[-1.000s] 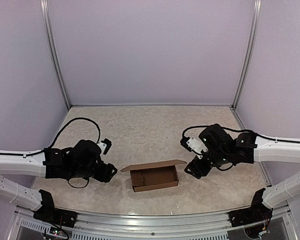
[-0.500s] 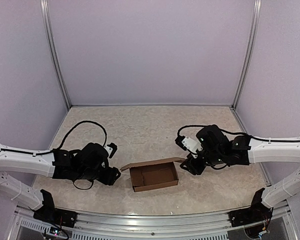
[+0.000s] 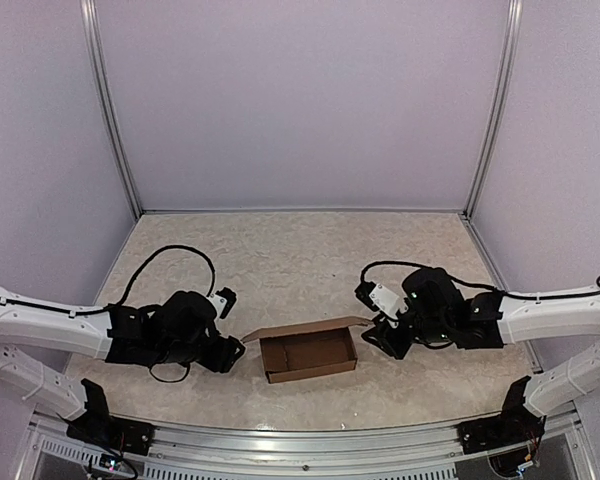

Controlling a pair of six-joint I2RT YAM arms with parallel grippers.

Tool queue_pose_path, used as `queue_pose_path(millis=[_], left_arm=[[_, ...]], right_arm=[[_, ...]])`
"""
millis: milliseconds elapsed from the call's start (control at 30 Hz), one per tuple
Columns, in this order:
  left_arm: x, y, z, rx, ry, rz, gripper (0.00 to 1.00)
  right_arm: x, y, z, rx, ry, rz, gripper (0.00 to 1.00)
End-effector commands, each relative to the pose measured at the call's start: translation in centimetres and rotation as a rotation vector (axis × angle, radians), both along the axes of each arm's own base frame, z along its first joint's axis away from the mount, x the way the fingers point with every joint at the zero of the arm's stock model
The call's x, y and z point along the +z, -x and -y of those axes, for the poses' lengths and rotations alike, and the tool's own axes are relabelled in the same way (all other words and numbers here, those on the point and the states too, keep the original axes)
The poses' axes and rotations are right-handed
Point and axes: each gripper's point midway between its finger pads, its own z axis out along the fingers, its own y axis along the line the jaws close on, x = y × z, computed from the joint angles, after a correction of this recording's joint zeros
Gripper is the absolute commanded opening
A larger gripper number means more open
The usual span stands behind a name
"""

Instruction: Fold the paper box

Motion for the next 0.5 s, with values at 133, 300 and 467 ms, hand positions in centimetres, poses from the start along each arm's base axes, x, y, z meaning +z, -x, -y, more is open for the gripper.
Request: queue_pose_path(millis=[133, 300, 467], left_arm=[[0.51, 0.4, 0.19, -0.032, 0.083, 0.069, 0.68], [0.61, 0.66, 0.14, -0.044, 0.112, 0.087, 0.68], [1.12, 0.73, 0.63, -0.061, 0.141, 0.11, 0.69]], right_arm=[[2.71, 0.18, -0.66, 0.115, -0.173, 0.256, 0.42], [2.2, 0.41, -0.61, 0.139, -0.195, 0.305, 0.42], [2.63, 0.11, -0.96, 0.144, -0.225, 0.353, 0.42]])
